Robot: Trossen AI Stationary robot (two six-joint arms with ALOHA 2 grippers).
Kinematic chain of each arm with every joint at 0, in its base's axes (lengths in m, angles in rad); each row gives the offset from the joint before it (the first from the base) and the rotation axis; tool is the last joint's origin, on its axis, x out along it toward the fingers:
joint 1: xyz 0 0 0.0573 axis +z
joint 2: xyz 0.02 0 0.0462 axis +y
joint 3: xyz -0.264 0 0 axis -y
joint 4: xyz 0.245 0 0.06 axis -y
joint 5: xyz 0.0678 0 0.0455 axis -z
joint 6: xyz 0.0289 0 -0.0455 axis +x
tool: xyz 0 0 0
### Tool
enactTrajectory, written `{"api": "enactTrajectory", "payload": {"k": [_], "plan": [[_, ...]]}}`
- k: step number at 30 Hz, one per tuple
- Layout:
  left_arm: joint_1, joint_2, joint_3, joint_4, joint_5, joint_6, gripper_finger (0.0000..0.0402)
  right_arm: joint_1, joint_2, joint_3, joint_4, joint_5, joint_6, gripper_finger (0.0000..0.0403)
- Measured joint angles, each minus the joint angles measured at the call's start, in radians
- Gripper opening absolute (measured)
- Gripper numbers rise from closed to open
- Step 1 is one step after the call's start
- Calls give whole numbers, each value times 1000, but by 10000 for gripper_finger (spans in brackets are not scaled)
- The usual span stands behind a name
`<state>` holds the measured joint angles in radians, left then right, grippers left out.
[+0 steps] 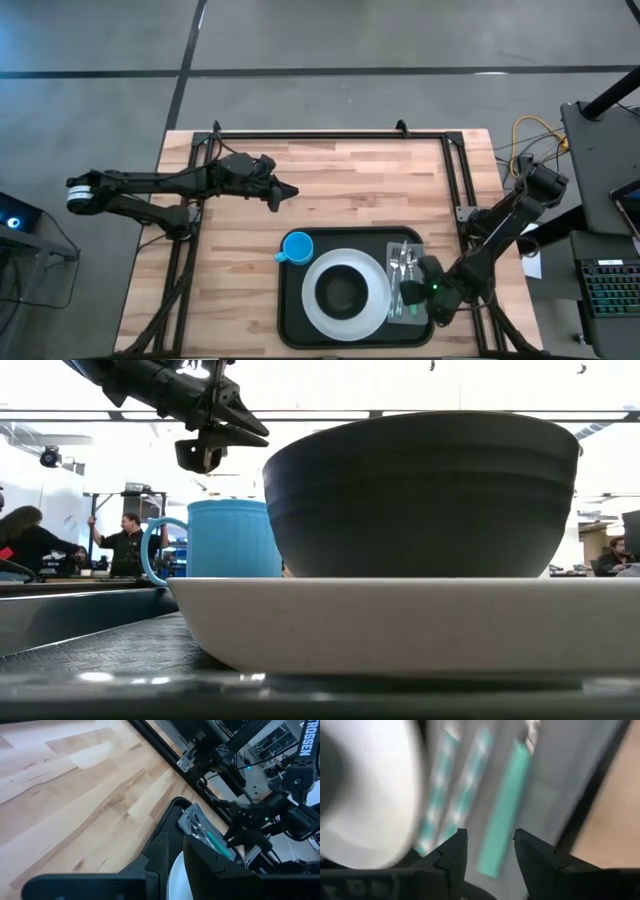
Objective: Set up tray
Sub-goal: Return to Home Position
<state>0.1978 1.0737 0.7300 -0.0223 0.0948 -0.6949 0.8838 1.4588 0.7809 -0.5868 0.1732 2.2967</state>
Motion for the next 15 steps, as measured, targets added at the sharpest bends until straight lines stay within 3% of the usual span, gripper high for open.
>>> {"api": "enactTrajectory", "payload": {"k": [3, 8, 15], "plan": [[0, 0, 0, 0, -27, -28, 40, 2, -45, 15, -43, 142, -46, 150], [-1, -10, 0, -3, -20, -111, 40, -11, -201, 17, -84, 352, -281, 143], [-1, -15, 5, -3, 29, -162, 40, -48, -504, 17, -359, 425, -224, 131]]}}
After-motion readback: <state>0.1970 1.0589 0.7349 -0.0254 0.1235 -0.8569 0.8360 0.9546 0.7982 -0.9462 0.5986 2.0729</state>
